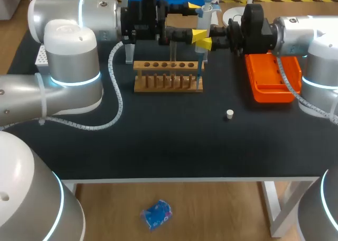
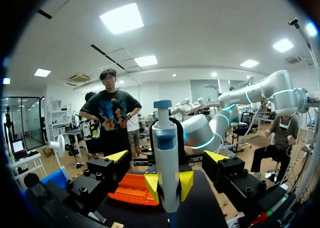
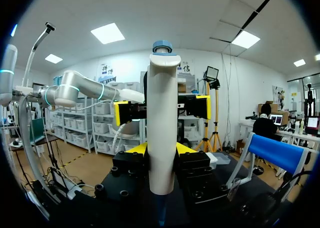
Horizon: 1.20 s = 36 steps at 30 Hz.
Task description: Invert the test tube, pick up the pipette, mount the tip to pipette, aspirate from beaker and dispense into the tube, eject the tip, return the pipette, and cap with the stopper.
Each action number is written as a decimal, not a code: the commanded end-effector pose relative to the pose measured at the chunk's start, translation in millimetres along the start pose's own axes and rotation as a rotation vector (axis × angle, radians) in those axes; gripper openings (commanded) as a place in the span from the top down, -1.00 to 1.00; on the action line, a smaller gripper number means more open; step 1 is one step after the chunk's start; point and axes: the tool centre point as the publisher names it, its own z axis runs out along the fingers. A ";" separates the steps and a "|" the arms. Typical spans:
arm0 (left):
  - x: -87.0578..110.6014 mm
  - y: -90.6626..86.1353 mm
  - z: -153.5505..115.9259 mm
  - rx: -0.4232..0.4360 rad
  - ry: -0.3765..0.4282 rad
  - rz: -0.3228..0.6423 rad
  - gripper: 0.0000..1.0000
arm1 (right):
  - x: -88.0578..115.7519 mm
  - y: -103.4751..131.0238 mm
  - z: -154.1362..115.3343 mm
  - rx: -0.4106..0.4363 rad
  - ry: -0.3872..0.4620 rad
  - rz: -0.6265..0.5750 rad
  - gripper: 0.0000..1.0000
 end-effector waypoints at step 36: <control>4.7 -1.0 -3.4 -0.001 -0.009 -0.001 -1.00 | -56.4 -1.3 -197.9 0.018 -0.151 -0.065 1.00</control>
